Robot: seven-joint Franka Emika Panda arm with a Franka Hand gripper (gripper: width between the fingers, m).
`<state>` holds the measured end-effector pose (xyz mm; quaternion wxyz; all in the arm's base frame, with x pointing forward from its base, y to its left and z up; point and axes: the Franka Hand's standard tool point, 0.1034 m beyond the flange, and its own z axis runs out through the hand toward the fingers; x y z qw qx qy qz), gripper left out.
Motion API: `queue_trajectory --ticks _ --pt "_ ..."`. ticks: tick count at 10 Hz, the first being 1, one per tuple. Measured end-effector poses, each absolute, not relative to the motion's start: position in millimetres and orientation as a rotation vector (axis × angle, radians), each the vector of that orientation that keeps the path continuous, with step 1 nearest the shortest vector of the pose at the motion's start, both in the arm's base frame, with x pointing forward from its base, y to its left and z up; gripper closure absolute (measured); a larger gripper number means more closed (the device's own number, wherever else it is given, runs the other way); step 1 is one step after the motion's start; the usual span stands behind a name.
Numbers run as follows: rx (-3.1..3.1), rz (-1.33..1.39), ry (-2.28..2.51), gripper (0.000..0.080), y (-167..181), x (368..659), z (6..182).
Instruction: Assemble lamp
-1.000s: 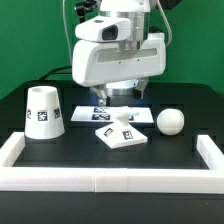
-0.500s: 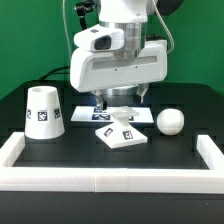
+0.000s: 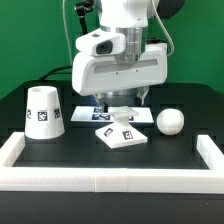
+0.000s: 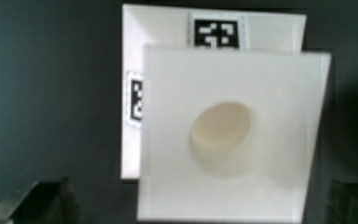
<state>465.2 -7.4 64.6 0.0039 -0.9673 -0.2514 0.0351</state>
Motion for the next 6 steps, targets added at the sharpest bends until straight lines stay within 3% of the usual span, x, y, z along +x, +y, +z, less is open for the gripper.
queue_trajectory --ticks 6 --pt "-3.022 0.142 -0.788 0.0100 -5 454 49.4"
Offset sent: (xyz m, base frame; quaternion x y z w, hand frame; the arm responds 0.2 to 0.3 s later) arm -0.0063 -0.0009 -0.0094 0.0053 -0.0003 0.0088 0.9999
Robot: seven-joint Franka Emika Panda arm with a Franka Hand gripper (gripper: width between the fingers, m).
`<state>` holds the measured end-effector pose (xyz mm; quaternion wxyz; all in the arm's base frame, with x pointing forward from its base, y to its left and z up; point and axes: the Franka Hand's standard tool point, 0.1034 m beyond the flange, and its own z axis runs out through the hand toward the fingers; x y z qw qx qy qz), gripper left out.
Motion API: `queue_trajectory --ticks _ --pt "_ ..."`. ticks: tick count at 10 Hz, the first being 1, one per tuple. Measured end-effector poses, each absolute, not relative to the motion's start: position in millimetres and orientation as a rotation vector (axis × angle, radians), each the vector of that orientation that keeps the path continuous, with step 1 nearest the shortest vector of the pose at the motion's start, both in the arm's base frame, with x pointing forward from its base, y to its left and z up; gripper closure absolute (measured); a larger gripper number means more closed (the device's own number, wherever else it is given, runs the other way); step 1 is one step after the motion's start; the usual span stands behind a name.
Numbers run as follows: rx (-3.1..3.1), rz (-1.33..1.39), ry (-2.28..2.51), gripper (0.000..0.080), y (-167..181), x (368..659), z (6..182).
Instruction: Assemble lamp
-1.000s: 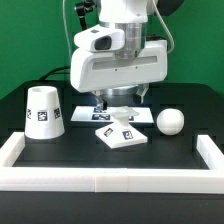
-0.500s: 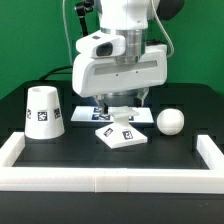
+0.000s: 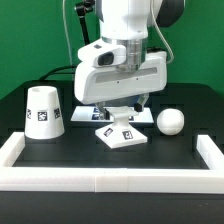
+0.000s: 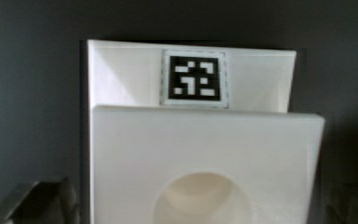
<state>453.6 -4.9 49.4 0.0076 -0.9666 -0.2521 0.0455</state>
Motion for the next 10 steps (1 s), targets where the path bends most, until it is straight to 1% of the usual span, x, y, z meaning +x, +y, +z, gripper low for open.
queue_trajectory --ticks 1,2,3,4,10 --pt "-3.022 0.142 -0.788 0.0100 -5.0 453.6 49.4" --pt "-3.022 0.142 -0.789 0.0235 -5.4 453.6 49.5" --pt "-3.022 0.142 -0.789 0.0235 -5.2 453.7 49.5" --pt "-3.022 0.142 -0.789 0.0266 -5.1 453.7 49.5" --pt "-3.022 0.142 -0.790 0.0265 -4.8 454.0 49.5"
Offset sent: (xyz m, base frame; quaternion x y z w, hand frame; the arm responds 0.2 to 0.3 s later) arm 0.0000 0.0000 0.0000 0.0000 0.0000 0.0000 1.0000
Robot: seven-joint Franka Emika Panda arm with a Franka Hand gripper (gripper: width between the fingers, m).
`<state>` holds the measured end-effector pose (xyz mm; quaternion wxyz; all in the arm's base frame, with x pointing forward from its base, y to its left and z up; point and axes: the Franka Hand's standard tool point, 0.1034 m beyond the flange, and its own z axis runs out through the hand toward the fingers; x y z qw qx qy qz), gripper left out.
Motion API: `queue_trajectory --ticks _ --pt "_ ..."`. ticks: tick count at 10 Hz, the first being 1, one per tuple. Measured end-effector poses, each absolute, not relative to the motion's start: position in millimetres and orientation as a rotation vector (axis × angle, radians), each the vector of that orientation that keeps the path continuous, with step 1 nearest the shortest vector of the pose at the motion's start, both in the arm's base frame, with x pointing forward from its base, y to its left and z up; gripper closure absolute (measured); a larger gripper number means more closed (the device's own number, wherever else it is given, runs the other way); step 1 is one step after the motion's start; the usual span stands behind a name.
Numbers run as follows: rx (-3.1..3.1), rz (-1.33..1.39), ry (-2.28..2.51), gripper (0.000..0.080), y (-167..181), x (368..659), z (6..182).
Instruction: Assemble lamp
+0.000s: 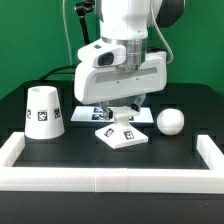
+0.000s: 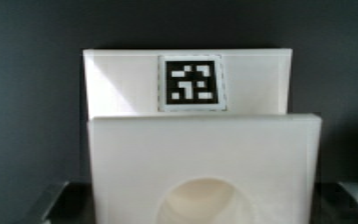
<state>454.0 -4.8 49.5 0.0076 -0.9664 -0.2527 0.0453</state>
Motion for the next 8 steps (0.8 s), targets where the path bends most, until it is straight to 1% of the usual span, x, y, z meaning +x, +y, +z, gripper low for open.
queue_trajectory --ticks 1,7,8 --pt "-3.023 0.132 -0.790 0.0265 -2 463 49.5" --pt "-3.024 0.007 -0.824 0.0265 12 547 51.3" --pt "-3.018 -0.016 -0.851 0.0265 14 555 51.5"
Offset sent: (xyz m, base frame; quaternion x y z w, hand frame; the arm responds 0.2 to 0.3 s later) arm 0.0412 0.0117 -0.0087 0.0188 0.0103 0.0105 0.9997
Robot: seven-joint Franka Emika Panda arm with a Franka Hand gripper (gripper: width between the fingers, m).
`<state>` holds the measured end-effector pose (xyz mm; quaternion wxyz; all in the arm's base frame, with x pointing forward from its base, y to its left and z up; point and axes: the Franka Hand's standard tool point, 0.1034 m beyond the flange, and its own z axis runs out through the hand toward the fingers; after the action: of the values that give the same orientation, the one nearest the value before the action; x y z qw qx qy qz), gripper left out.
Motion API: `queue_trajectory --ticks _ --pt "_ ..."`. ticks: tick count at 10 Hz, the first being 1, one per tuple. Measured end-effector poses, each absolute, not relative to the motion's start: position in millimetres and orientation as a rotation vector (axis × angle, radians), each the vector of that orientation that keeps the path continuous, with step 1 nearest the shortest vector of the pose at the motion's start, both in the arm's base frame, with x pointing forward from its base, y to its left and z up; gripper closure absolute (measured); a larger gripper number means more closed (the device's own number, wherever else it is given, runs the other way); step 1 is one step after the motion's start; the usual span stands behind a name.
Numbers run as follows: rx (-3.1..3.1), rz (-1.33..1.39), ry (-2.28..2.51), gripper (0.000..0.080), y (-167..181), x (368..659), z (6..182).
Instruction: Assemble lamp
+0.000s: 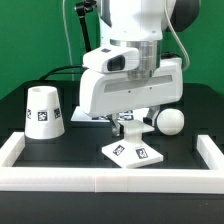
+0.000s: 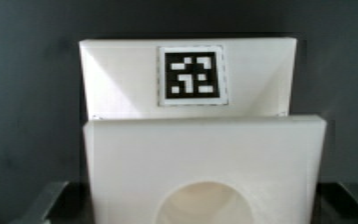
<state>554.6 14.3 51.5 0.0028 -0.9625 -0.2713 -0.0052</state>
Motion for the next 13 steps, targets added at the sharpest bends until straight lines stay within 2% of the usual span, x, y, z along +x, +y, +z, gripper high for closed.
queue_trajectory --ticks 3,6,7,8,13 --pt "-3.016 -0.044 -0.867 0.0264 14 557 51.9" --pt "-3.063 -0.045 -0.638 0.0264 18 557 51.5" --pt "-3.102 -0.042 -0.334 0.0264 30 556 51.2" --pt "-3.105 -0.045 -0.255 0.0264 40 560 51.0" --pt "-3.100 -0.088 -0.179 0.0264 85 582 51.3"
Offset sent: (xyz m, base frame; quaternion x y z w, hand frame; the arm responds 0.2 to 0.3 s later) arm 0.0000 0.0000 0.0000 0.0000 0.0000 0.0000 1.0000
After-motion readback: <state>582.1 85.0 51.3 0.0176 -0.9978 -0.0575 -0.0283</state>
